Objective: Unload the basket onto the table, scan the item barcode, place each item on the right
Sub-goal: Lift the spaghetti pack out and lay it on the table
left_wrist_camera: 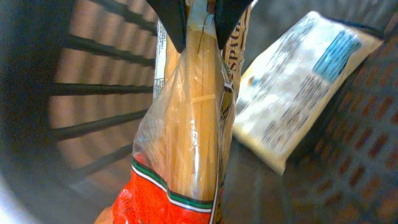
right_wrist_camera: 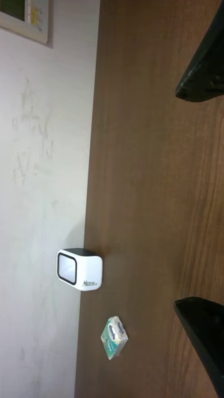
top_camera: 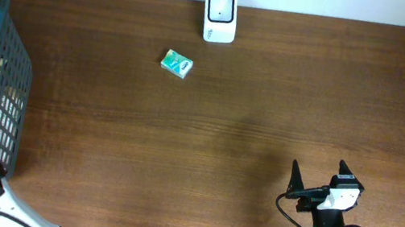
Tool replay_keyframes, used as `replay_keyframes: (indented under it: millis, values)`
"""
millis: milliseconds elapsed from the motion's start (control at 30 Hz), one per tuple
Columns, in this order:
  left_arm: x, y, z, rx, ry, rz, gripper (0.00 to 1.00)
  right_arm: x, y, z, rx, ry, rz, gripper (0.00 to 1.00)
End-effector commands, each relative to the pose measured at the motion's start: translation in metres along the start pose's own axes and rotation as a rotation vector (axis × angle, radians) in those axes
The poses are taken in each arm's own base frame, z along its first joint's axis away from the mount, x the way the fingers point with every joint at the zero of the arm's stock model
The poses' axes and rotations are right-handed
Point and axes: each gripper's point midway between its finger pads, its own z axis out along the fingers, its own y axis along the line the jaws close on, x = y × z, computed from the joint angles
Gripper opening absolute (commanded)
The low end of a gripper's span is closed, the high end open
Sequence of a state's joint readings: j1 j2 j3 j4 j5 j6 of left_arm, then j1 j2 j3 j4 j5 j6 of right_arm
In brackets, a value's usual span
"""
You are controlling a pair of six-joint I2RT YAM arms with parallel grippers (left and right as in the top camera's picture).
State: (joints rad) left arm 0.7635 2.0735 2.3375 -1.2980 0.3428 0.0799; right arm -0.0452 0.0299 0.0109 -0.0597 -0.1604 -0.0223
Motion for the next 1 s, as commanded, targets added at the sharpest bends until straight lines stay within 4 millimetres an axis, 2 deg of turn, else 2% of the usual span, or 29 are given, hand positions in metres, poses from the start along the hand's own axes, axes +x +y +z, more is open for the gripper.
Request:
replay_keyframes:
  millis: [0,133,167,200,233,300,333,367,433,500,567,600,667,733,833,900,933,967]
  values:
    - [-0.035,-0.095,-0.124,0.293,-0.302,0.133,0.0,0.003,0.001,0.0,-0.007,0.005,0.009,0.99]
    - [-0.033,-0.15,-0.198,0.43,-0.462,0.275,0.0,0.003,0.001,0.0,-0.007,0.005,0.009,0.99]
    - [-0.028,-0.164,-0.211,0.445,-0.484,0.308,0.0,0.003,0.001,0.0,-0.008,0.005,0.009,0.99]
    - [-0.019,-0.187,-0.226,0.478,-0.502,0.357,0.0,0.003,0.001,0.0,-0.008,0.005,0.009,0.99]
    - [-0.007,-0.211,-0.232,0.516,-0.491,0.397,0.0,0.003,0.001,0.0,-0.008,0.005,0.009,0.99]
    - [0.013,-0.237,-0.223,0.547,-0.42,0.429,0.0,0.003,0.001,0.0,-0.008,0.005,0.009,0.99]
    - [0.037,-0.261,-0.21,0.582,-0.331,0.483,0.0,0.003,0.001,0.0,-0.008,0.005,0.009,0.99]
    - [0.054,-0.275,-0.196,0.592,-0.258,0.505,0.0,0.003,0.001,0.0,-0.008,0.005,0.009,0.99]
    - [0.101,-0.304,-0.145,0.561,-0.069,0.565,0.0,0.003,0.001,0.0,-0.007,0.005,0.009,0.99]
    - [0.143,-0.321,-0.097,0.531,0.068,0.623,0.0,0.003,0.001,0.0,-0.008,0.005,0.009,0.99]
    - [0.199,-0.336,-0.043,0.513,0.197,0.695,0.0,0.003,0.001,0.0,-0.008,0.005,0.009,0.99]
    - [0.229,-0.346,-0.02,0.518,0.241,0.732,0.0,0.003,0.001,0.0,-0.007,0.005,0.009,0.99]
    - [0.278,-0.363,0.015,0.535,0.254,0.825,0.0,0.003,0.001,0.0,-0.008,0.005,0.009,0.99]
    - [0.318,-0.373,0.048,0.493,0.193,0.941,0.0,0.003,0.001,0.0,-0.007,0.005,0.009,0.99]
    - [0.355,-0.38,0.073,0.483,0.116,1.015,0.0,0.003,0.001,0.0,-0.008,0.005,0.009,0.99]
    - [0.363,-0.378,0.083,0.463,0.076,1.027,0.02,0.003,0.001,0.0,-0.007,0.005,0.009,0.99]
    - [0.363,-0.377,0.085,0.464,0.066,1.026,0.12,0.003,0.001,0.0,-0.007,0.005,0.009,0.99]
    - [0.36,-0.379,0.086,0.463,0.051,1.024,0.34,0.003,0.001,0.0,-0.008,0.005,0.009,0.99]
